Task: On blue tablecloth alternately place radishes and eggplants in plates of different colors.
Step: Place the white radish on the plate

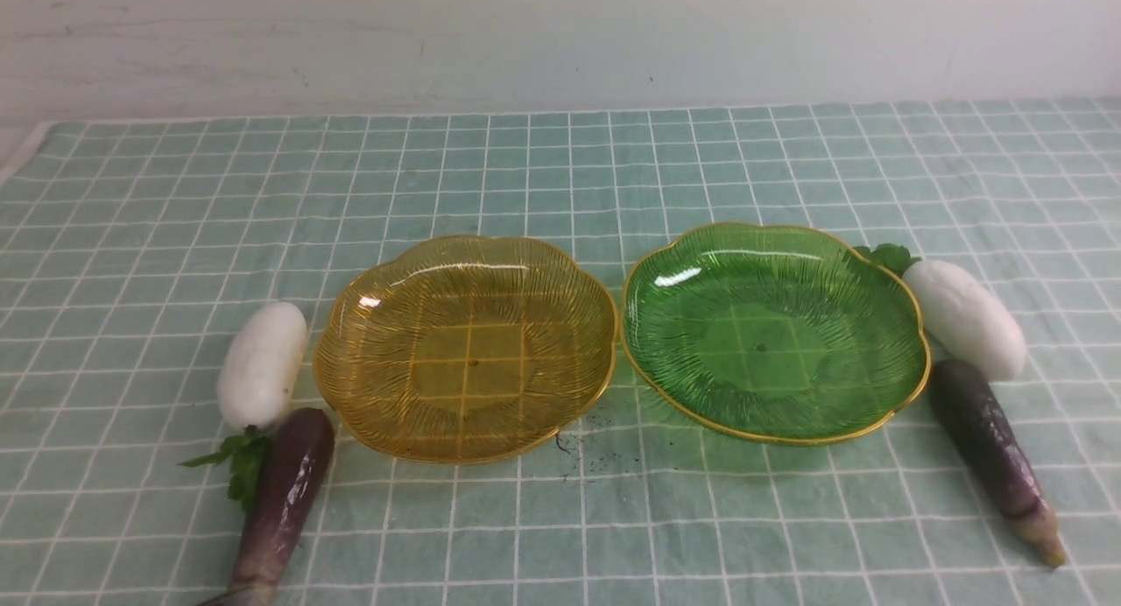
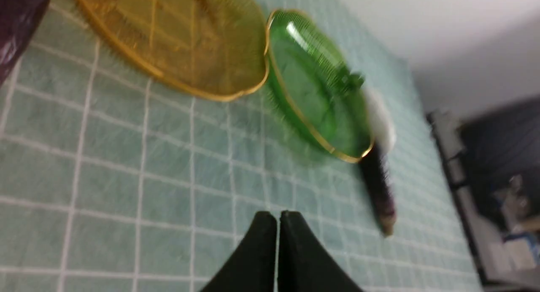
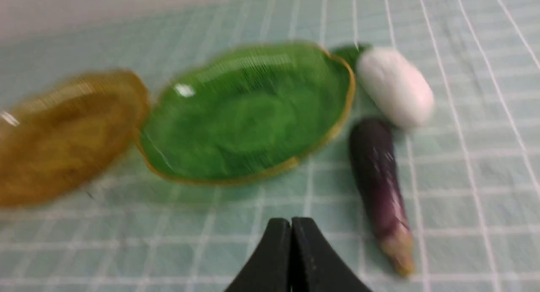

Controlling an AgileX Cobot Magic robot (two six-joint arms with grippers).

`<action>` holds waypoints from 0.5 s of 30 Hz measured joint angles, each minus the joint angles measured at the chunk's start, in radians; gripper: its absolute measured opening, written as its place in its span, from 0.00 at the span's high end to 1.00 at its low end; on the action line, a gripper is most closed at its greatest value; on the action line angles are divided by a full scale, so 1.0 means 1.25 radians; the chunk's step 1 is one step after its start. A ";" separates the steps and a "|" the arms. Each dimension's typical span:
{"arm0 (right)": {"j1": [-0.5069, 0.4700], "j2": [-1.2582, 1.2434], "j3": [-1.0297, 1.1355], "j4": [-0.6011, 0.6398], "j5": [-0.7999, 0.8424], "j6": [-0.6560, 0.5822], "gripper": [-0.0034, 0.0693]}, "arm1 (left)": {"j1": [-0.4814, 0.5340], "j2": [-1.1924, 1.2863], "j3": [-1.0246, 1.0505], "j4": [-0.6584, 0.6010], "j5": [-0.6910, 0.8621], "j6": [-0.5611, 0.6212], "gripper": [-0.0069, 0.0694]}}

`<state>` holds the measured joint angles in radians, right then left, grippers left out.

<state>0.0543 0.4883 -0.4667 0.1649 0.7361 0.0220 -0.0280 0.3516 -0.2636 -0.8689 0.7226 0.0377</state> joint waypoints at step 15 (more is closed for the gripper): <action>0.000 0.555 -0.236 -0.147 0.016 0.100 0.83 | 0.000 0.310 -0.031 0.019 0.067 0.168 0.91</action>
<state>0.0543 1.1824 -0.7613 -0.0193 0.7559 0.1465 -0.0280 0.7394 -0.3029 -0.8447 0.8069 0.2479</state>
